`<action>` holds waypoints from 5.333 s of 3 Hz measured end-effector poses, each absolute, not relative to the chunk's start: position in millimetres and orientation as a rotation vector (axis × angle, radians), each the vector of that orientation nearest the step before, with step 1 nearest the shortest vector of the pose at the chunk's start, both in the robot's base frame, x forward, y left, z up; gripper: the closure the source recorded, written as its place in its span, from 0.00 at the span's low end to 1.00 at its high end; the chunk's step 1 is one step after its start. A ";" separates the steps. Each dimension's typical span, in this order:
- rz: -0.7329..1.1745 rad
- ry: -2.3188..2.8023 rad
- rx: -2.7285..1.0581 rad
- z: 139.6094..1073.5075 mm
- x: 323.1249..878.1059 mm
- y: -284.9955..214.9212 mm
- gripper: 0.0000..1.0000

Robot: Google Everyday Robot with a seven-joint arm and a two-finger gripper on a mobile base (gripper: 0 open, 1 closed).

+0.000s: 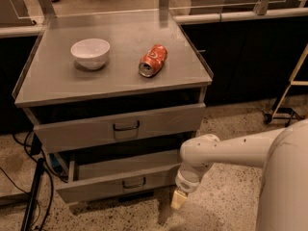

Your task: Close middle drawer

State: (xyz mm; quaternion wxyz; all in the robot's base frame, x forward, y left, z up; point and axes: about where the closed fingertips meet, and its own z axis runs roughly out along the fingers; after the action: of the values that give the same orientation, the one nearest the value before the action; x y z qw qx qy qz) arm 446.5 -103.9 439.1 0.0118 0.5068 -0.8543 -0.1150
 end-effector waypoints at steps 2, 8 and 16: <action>-0.284 -2.697 1.591 441.2 468.4 -98.3 0.89; -0.144 -2.773 1.636 438.0 528.5 -88.6 0.12; -0.099 -2.832 1.617 402.0 600.2 -67.9 1.00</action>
Offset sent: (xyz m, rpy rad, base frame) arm 0.0604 0.0141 0.0093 -0.0776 -0.1328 -0.0220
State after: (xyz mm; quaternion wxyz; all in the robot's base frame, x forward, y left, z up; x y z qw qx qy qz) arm 600.2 -67.9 402.0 -0.0603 0.4947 -0.8665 -0.0304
